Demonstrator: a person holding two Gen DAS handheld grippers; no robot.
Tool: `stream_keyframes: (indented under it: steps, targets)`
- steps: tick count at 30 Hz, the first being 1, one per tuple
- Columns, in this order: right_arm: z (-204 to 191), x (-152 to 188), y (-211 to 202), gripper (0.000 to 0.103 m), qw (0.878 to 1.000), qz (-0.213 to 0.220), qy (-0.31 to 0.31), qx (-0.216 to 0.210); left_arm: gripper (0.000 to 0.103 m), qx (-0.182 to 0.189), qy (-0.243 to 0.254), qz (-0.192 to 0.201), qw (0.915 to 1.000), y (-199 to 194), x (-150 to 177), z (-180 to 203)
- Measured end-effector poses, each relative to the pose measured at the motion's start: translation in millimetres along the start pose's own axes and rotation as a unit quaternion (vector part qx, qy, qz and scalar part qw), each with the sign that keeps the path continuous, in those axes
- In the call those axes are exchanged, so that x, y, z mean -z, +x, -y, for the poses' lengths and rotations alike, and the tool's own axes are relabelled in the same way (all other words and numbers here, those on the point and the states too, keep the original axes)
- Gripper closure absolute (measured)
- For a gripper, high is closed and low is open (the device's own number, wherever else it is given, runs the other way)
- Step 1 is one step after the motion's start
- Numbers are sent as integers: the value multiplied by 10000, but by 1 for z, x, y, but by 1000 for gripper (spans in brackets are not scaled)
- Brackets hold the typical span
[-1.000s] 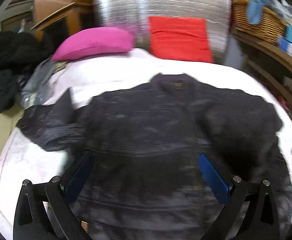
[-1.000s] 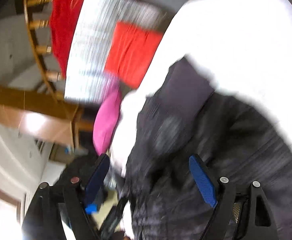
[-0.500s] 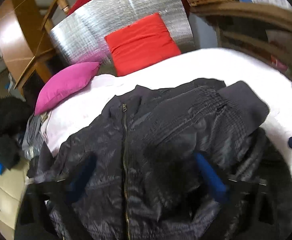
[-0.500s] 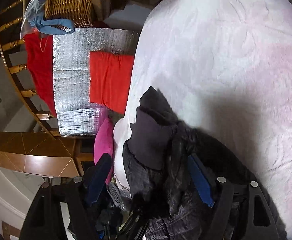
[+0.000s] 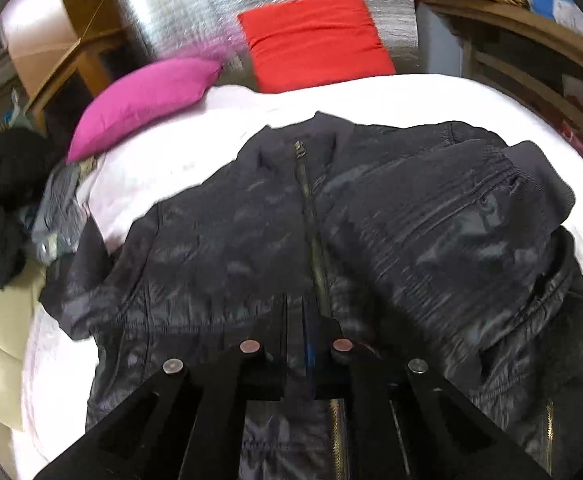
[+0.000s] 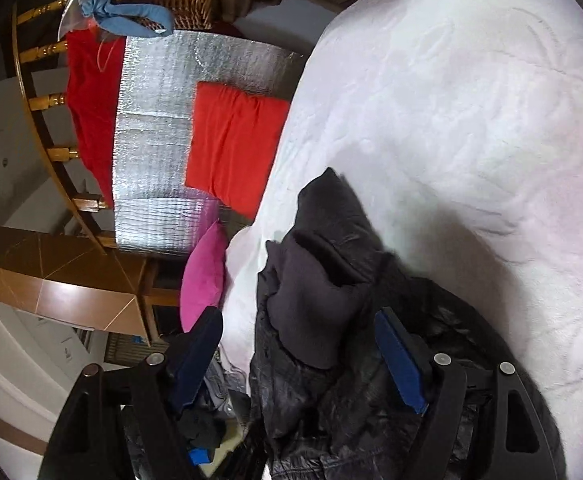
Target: Fold large clothes
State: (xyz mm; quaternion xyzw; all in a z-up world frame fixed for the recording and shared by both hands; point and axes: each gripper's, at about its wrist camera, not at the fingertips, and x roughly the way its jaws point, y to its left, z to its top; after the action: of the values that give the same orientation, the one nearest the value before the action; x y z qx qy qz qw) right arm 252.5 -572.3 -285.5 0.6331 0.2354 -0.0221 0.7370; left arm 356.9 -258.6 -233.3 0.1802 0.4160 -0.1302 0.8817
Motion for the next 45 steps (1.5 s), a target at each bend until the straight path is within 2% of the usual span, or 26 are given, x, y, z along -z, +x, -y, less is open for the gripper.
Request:
stream_keyframes:
  steps: [2, 4, 5, 6, 7, 9, 13, 15, 17, 19, 20, 23, 25, 28, 30, 34, 35, 36, 37, 38, 42, 45]
  targets:
    - [-3, 0, 6, 23, 10000, -31, -69, -13, 92, 228, 15, 15, 9997, -7, 0, 2]
    - [-5, 0, 14, 23, 9999, -53, -111, 50, 54, 406, 167, 97, 9990, -15, -6, 16]
    - [-4, -1, 15, 23, 10000, -47, -43, 67, 18, 427, 248, 192, 9986, -20, -10, 24]
    - [0, -2, 15, 23, 9999, -48, 134, -3, 1, 340, 390, 457, 9976, -30, -11, 36]
    - [1, -2, 13, 23, 9996, -52, 247, -103, 1, 241, 546, 705, 9957, -38, -12, 47]
    - [2, -6, 7, 23, 9993, 36, 312, -207, 1, 166, 920, 796, 9924, -40, -15, 72]
    - [0, -13, -8, 23, 9995, 253, 190, -93, 1, -120, 1389, 535, 9888, -16, -22, 112]
    - [2, -16, -10, 23, 9994, 234, 220, -114, 1, -281, 1379, 288, 9896, 4, -29, 123]
    - [4, -17, -11, 23, 9995, 220, 232, -82, 3, -206, 1249, 232, 9917, 14, -36, 121]
    - [4, -18, -11, 23, 9996, 192, 219, -44, 34, 16, 1114, 174, 9936, 22, -42, 116]
    - [4, -18, -10, 23, 9996, 179, 207, -46, 61, 146, 1065, 55, 9942, 26, -45, 114]
    - [1, -18, -7, 23, 9998, 127, 123, -30, 81, 351, 943, 20, 9949, 27, -49, 104]
    - [0, -17, -5, 23, 9999, 77, 93, -21, 85, 454, 694, 101, 9965, 21, -52, 90]
    - [-3, -14, -1, 23, 10000, -23, 20, -20, 85, 744, 138, 210, 9969, 5, -55, 52]
    - [-7, -11, 4, 23, 9999, -132, -95, -12, 85, 723, -122, 181, 9971, 1, -53, 21]
    - [-15, 0, 18, 23, 9986, -415, -332, 80, 81, 1015, -684, -269, 9921, 4, -29, -42]
    - [-16, 4, 22, 23, 9978, -514, -400, 132, 73, 1028, -783, -369, 9909, 3, -20, -52]
    - [-17, 7, 26, 23, 9971, -587, -451, 177, 52, 1006, -895, -488, 9897, 5, -10, -65]
    - [-18, 12, 30, 23, 9961, -675, -513, 247, 40, 919, -1080, -595, 9881, 7, 6, -84]
    - [-18, 15, 34, 23, 9952, -743, -564, 310, 23, 843, -1204, -643, 9871, 9, 18, -95]
    - [-19, 29, 47, 23, 9905, -997, -741, 584, 21, 713, -1606, -1056, 9788, 14, 63, -131]
    - [-17, 34, 51, 23, 9892, -1021, -772, 709, 21, 698, -1850, -1089, 9742, 8, 68, -144]
